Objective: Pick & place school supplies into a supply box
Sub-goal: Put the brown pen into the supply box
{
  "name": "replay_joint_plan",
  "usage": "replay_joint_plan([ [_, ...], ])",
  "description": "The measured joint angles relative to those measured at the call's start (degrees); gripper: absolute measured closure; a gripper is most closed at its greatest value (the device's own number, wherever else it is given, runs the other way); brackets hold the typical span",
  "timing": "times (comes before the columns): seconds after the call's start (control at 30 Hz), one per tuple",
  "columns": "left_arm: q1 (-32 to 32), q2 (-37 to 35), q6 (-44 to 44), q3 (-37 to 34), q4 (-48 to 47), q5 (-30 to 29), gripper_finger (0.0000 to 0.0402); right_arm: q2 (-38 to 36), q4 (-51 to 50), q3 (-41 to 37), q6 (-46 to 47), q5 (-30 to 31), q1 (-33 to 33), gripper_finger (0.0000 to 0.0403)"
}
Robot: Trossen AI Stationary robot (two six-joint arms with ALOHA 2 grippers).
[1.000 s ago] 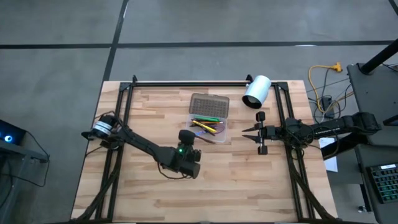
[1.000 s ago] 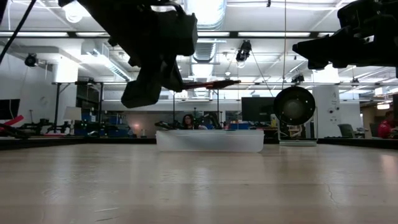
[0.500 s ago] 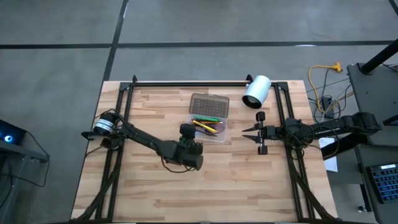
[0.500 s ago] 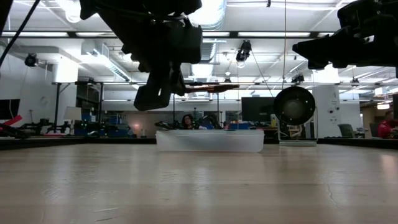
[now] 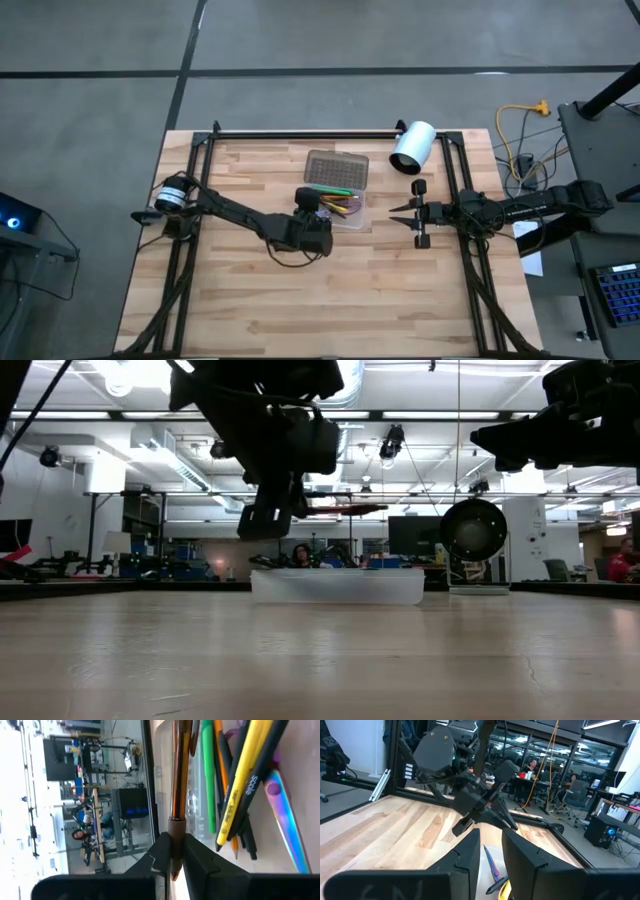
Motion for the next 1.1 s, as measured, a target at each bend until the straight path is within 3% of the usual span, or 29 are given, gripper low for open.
replay_joint_plan([
  [0.4,3.33,2.73,7.21,0.11,10.24,4.90,0.0387,-0.01,0.00,0.00,-0.12,0.00,0.02,0.0330],
  [0.77,3.90,2.73,7.22,0.07,10.42,4.96,0.0385,-0.01,0.00,0.00,-0.02,0.00,0.01,0.0330],
  [1.1,3.77,2.73,7.21,0.07,10.34,4.95,0.0350,-0.01,0.00,0.00,-0.08,0.00,0.00,0.0330],
])
